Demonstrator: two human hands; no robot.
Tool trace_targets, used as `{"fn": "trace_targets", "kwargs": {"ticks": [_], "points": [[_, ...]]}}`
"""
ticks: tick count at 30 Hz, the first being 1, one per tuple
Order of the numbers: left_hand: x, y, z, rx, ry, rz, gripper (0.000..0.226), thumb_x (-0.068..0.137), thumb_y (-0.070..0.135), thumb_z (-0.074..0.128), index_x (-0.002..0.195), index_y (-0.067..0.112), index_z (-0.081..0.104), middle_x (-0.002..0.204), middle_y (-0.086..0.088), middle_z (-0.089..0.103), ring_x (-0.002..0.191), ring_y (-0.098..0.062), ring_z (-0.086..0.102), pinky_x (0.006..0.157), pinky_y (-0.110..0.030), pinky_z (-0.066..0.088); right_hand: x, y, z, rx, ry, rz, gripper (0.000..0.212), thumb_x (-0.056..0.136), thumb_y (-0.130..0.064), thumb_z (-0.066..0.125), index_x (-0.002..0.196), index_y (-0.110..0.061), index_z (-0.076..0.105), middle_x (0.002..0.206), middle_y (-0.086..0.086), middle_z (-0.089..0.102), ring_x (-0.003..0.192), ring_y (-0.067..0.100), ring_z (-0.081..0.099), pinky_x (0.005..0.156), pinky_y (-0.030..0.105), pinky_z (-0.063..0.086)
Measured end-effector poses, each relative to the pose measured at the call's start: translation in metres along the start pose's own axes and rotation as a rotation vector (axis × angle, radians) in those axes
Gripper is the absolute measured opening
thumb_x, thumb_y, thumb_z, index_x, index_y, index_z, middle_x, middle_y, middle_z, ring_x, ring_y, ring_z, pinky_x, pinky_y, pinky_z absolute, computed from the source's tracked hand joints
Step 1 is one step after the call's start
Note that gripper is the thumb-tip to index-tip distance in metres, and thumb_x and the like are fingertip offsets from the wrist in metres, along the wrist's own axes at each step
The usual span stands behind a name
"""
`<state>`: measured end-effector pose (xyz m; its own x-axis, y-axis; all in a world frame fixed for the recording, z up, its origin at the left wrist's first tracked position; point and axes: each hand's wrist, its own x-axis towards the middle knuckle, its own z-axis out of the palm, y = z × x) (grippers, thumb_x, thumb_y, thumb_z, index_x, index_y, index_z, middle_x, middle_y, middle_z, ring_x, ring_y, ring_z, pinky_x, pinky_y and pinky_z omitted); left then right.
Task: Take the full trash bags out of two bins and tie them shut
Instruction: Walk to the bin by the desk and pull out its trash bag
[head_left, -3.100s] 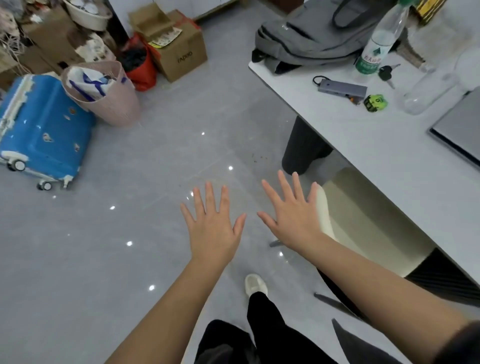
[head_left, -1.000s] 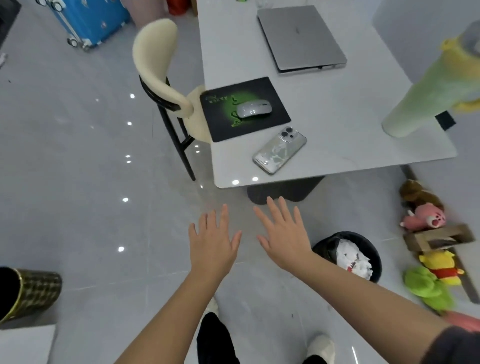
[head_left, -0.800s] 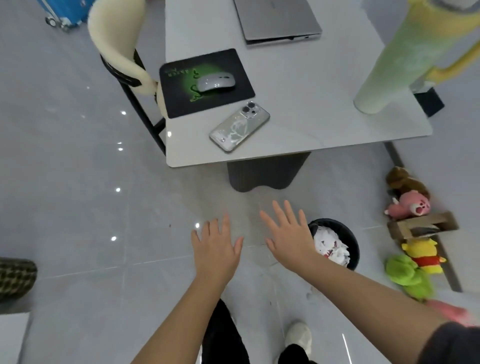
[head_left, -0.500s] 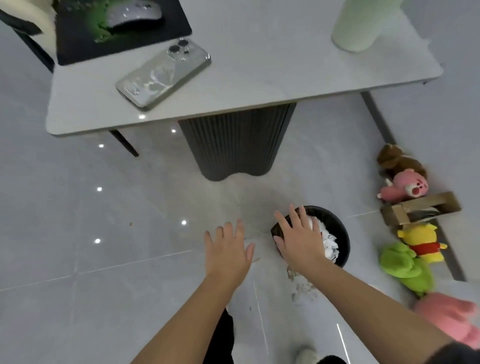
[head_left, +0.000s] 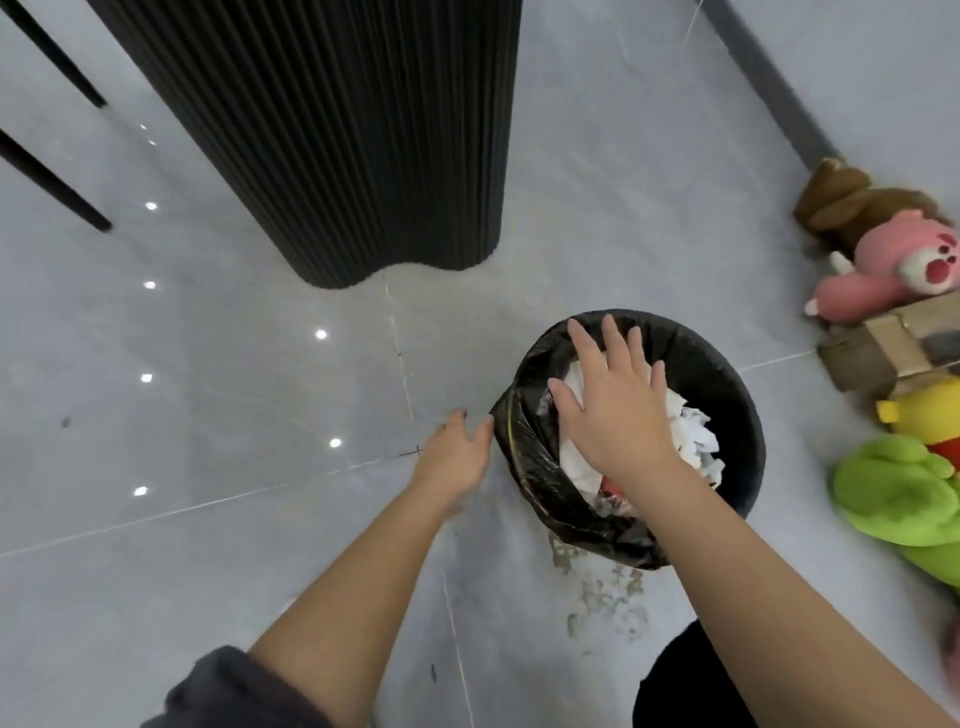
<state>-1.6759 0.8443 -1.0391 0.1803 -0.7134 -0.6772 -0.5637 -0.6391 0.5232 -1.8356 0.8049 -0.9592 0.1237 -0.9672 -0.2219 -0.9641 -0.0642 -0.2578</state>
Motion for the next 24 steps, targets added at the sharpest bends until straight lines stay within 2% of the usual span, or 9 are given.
{"fn": "trace_targets", "kwargs": {"ticks": [4, 6, 8, 11, 13, 15, 20, 22, 24], "points": [[0.025, 0.005, 0.026, -0.34, -0.066, -0.148, 0.064, 0.094, 0.054, 0.036, 0.142, 0.013, 0.035, 0.14, -0.012, 0.049, 0.124, -0.029, 0.049, 0.104, -0.04, 0.037, 0.005, 0.008, 0.008, 0.035, -0.017, -0.006, 0.061, 0.097, -0.047, 0.036, 0.151, -0.032, 0.011, 0.161, 0.007, 0.004, 0.148, 0.03, -0.005, 0.116, 0.055, 0.003], [0.029, 0.011, 0.033, -0.551, -0.124, -0.235, 0.053, 0.093, 0.049, 0.044, 0.127, 0.008, 0.049, 0.118, -0.01, 0.063, 0.097, -0.023, 0.061, 0.091, -0.038, 0.047, 0.005, 0.009, 0.006, 0.06, -0.02, -0.019, 0.061, 0.097, -0.047, 0.037, 0.151, -0.032, 0.012, 0.161, 0.007, 0.005, 0.148, 0.028, -0.005, 0.116, 0.055, 0.002], [0.026, 0.017, 0.033, -0.746, -0.138, -0.294, 0.032, 0.091, 0.033, 0.055, 0.104, 0.005, 0.063, 0.094, -0.011, 0.068, 0.074, -0.021, 0.062, 0.069, -0.031, 0.052, 0.003, 0.009, 0.002, 0.09, -0.005, -0.038, 0.061, 0.097, -0.047, 0.037, 0.15, -0.032, 0.014, 0.161, 0.006, 0.005, 0.148, 0.028, -0.005, 0.116, 0.055, 0.002], [0.022, 0.023, 0.024, -0.938, -0.141, -0.318, 0.022, 0.089, 0.021, 0.06, 0.102, 0.004, 0.066, 0.084, -0.01, 0.069, 0.071, -0.023, 0.065, 0.061, -0.03, 0.054, 0.002, 0.008, 0.0, 0.132, -0.007, -0.059, 0.06, 0.097, -0.046, 0.039, 0.15, -0.031, 0.015, 0.161, 0.007, 0.007, 0.148, 0.028, -0.004, 0.116, 0.055, 0.002], [0.017, 0.029, 0.015, -1.01, -0.072, -0.212, 0.018, 0.092, 0.019, 0.056, 0.103, 0.008, 0.066, 0.085, -0.008, 0.07, 0.075, -0.022, 0.066, 0.066, -0.03, 0.053, 0.004, 0.006, 0.0, 0.144, -0.012, -0.076, 0.058, 0.098, -0.043, 0.039, 0.15, -0.03, 0.017, 0.161, 0.007, 0.008, 0.148, 0.028, -0.003, 0.116, 0.055, 0.002], [0.009, 0.037, 0.004, -0.997, 0.076, -0.035, 0.012, 0.093, 0.017, 0.054, 0.093, 0.015, 0.065, 0.086, -0.005, 0.07, 0.08, -0.021, 0.065, 0.073, -0.031, 0.052, 0.007, 0.004, 0.001, 0.144, -0.011, -0.118, 0.054, 0.099, -0.037, 0.038, 0.149, -0.029, 0.02, 0.16, 0.005, 0.012, 0.148, 0.026, -0.002, 0.116, 0.056, 0.002], [-0.022, 0.061, -0.015, -0.724, 0.313, 0.433, 0.026, 0.095, 0.01, 0.049, 0.082, 0.027, 0.063, 0.079, 0.008, 0.066, 0.074, -0.003, 0.062, 0.069, -0.017, 0.049, 0.022, -0.005, -0.002, 0.123, 0.006, -0.259, 0.05, 0.098, -0.012, 0.037, 0.146, -0.027, 0.031, 0.157, -0.003, 0.026, 0.148, 0.021, 0.009, 0.115, 0.06, 0.002], [-0.031, 0.067, -0.019, -0.635, 0.35, 0.557, 0.029, 0.095, 0.009, 0.049, 0.083, 0.031, 0.062, 0.079, 0.011, 0.066, 0.074, 0.0, 0.06, 0.07, -0.017, 0.048, 0.033, -0.007, -0.004, 0.119, -0.001, -0.298, 0.052, 0.095, -0.007, 0.04, 0.143, -0.028, 0.035, 0.156, -0.005, 0.028, 0.147, 0.022, 0.012, 0.115, 0.06, 0.001], [-0.04, 0.071, -0.022, -0.56, 0.376, 0.622, 0.028, 0.095, 0.01, 0.048, 0.085, 0.032, 0.062, 0.08, 0.011, 0.065, 0.075, 0.001, 0.059, 0.071, -0.016, 0.048, 0.045, -0.008, -0.007, 0.144, -0.011, -0.318, 0.044, 0.093, -0.008, 0.043, 0.133, -0.024, 0.048, 0.151, -0.005, 0.037, 0.146, 0.022, 0.019, 0.114, 0.059, 0.002]]}}
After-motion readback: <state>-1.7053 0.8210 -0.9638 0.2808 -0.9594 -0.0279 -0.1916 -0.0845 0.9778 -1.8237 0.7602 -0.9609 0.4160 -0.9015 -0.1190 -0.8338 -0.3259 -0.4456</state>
